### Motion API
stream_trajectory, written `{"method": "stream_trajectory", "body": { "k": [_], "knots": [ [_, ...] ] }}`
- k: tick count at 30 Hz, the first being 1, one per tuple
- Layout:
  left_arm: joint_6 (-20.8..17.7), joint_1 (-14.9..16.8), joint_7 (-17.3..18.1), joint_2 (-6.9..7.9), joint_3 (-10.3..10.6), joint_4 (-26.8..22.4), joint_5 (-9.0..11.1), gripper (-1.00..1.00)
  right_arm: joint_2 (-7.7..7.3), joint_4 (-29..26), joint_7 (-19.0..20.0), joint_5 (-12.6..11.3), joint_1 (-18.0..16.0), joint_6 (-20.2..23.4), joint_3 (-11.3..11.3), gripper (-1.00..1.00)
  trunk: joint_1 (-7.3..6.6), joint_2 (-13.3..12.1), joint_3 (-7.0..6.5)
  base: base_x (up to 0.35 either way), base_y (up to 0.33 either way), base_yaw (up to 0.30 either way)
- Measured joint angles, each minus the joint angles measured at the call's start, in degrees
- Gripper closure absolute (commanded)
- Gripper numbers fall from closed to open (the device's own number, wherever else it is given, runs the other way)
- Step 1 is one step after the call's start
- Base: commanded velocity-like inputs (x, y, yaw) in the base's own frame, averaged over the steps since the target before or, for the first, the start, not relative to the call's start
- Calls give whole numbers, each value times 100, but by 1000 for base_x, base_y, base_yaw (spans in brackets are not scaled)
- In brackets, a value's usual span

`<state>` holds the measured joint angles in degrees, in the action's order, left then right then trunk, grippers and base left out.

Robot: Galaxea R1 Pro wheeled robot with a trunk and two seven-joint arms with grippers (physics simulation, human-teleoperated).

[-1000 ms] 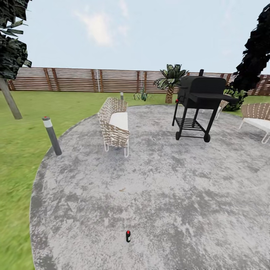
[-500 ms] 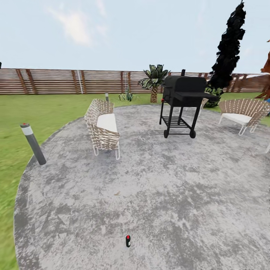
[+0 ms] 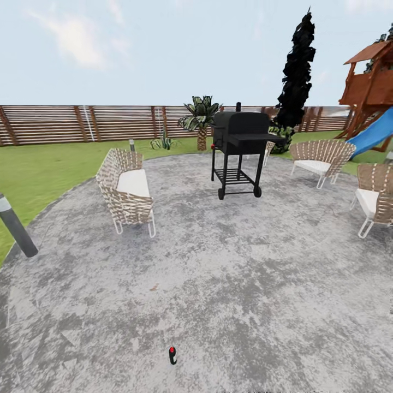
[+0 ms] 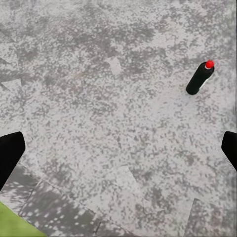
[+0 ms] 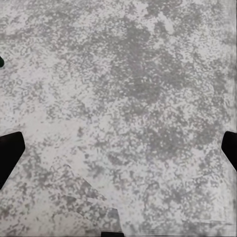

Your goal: In the garden, pick up the pesticide atomizer on the floor and spray pesticide onto both trees until each tree trunk is fully covered.

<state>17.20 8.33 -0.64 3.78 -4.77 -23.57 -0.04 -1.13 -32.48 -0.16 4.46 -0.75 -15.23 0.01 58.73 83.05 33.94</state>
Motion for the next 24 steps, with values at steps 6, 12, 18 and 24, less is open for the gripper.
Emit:
{"method": "stream_trajectory", "body": {
  "k": [6,12,18,24],
  "knots": [
    [-18,7,-4,3,-114,0,30,-100,0,-11,0,0,0,0,-10,-100,0,0,0,0,0,-273],
    [-178,395,69,-27,-249,-88,2,-100,-20,-219,7,6,-1,1,-4,-100,0,0,-1,0,0,-224],
    [-607,1704,50,-7,-238,-36,-21,-100,-57,-1661,-1,20,-230,142,-8,-100,0,0,-2,0,0,-25],
    [-1090,1974,67,-11,-230,-99,-73,-100,-54,-2246,-14,17,-1623,1515,-23,-100,0,0,-1,0,0,-1]
  ]
}}
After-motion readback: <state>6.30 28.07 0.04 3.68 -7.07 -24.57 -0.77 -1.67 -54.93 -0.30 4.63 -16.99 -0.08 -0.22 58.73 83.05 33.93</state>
